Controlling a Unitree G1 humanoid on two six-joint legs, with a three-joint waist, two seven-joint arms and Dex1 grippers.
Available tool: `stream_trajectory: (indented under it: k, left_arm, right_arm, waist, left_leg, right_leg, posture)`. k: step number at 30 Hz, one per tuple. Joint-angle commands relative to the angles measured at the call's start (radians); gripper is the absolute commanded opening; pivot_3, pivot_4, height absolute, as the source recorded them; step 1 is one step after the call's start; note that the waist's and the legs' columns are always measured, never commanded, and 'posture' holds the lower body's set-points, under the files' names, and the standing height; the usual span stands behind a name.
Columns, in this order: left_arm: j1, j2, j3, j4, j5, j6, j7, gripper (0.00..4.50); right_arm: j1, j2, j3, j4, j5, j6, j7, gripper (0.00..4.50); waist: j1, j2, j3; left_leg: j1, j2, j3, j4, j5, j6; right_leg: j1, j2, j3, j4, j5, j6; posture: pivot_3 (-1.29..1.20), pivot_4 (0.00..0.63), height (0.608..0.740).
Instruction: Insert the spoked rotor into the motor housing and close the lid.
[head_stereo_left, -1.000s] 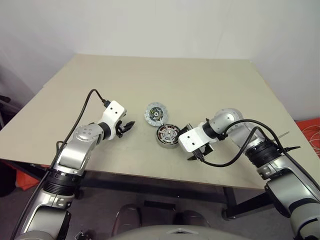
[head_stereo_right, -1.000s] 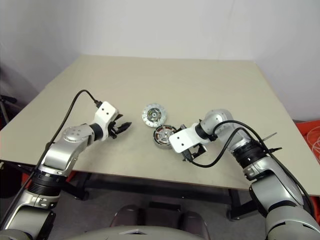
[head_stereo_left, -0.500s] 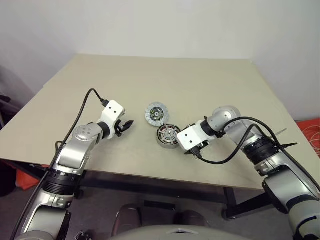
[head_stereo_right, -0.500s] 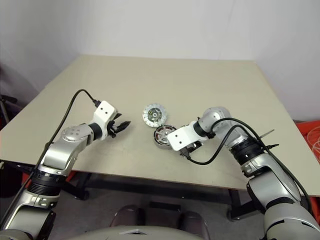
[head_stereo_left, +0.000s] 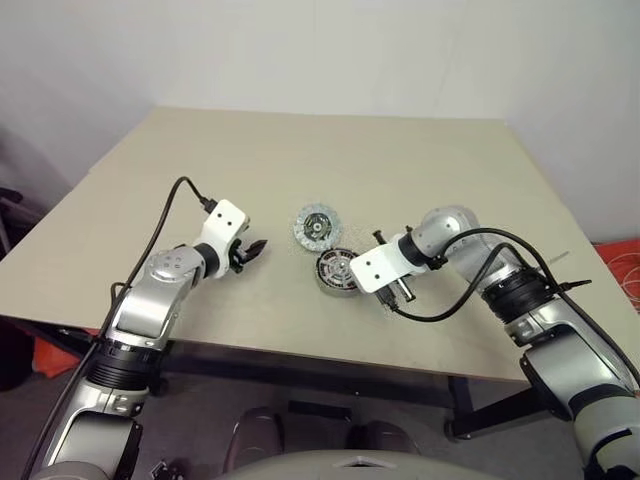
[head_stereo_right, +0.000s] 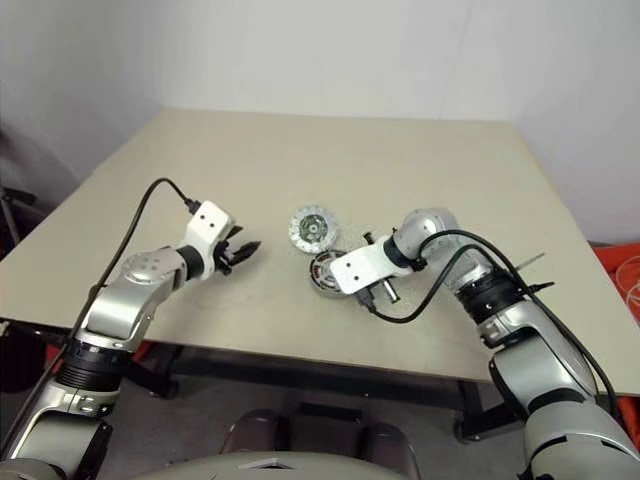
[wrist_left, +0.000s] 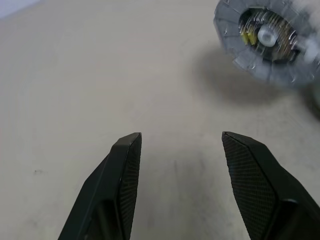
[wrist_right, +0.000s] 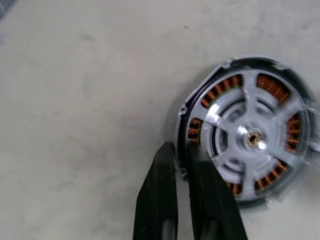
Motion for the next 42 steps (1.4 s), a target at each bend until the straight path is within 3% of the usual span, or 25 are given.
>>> stream_trajectory:
  k: [1, 14, 19, 22, 25, 33, 42]
  left_arm:
    - [-0.020, 0.005, 0.021, -0.018, 0.008, -0.020, 0.006, 2.72]
    - [-0.025, -0.002, 0.016, -0.008, 0.012, -0.026, 0.010, 2.72]
    - [-0.020, -0.011, 0.013, -0.010, 0.014, -0.026, 0.016, 2.72]
    - [-0.009, -0.020, 0.013, -0.015, 0.012, -0.025, 0.024, 2.72]
    - [0.000, -0.025, 0.010, -0.021, 0.014, -0.024, 0.030, 2.72]
    - [0.023, -0.031, 0.017, -0.042, 0.013, -0.017, 0.042, 2.72]
    - [0.050, -0.012, 0.027, -0.076, 0.012, 0.000, 0.045, 2.72]
  right_arm:
    - [-0.007, 0.004, 0.000, 0.002, -0.003, -0.003, -0.010, 0.01]
    - [-0.002, -0.003, -0.022, -0.035, 0.029, 0.053, 0.013, 0.01]
    - [0.048, 0.021, -0.077, -0.229, 0.150, 0.431, 0.064, 0.01]
    - [0.045, 0.028, -0.096, -0.369, 0.231, 0.778, 0.097, 0.01]
    - [0.017, 0.045, -0.099, -0.420, 0.261, 0.990, 0.047, 0.01]
    - [-0.114, 0.151, -0.130, -0.260, 0.285, 1.311, -0.193, 0.01]
    - [-0.248, 0.328, -0.272, -0.090, 0.373, 1.767, -0.455, 0.01]
  waist:
    - [-0.001, 0.000, 0.000]
    - [-0.001, 0.000, 0.000]
    - [0.001, 0.000, 0.000]
    - [0.001, 0.000, 0.000]
    - [0.001, 0.000, 0.000]
    - [0.002, 0.001, 0.000]
    - [0.003, 0.001, 0.001]
  left_leg:
    - [0.000, 0.000, 0.000, 0.000, 0.000, 0.000]
    - [0.001, 0.000, 0.000, 0.000, 0.001, -0.001]
    - [0.000, 0.000, 0.000, 0.000, 0.000, -0.001]
    - [-0.004, 0.000, 0.000, 0.000, 0.000, 0.000]
    - [-0.005, 0.000, 0.000, 0.000, 0.000, 0.000]
    - [-0.003, 0.000, 0.000, 0.000, 0.002, -0.003]
    - [-0.004, 0.000, 0.000, -0.002, 0.003, -0.006]
  right_leg:
    - [0.000, 0.000, 0.000, 0.000, 0.000, 0.000]
    - [0.000, 0.000, 0.000, 0.000, 0.000, 0.000]
    - [0.000, 0.000, 0.000, 0.000, 0.000, 0.000]
    - [-0.004, 0.000, 0.000, 0.000, 0.000, 0.000]
    - [-0.005, 0.000, 0.000, 0.000, 0.000, 0.000]
    - [-0.005, 0.000, 0.000, 0.001, 0.000, 0.000]
    - [-0.006, 0.000, 0.000, 0.001, 0.000, 0.000]
  posture:
    - [0.00, 0.000, 0.740]
    - [0.00, 0.000, 0.740]
    - [0.00, 0.000, 0.740]
    - [0.00, 0.000, 0.740]
    - [0.00, 0.000, 0.740]
    - [0.00, 0.000, 0.740]
    - [0.00, 0.000, 0.740]
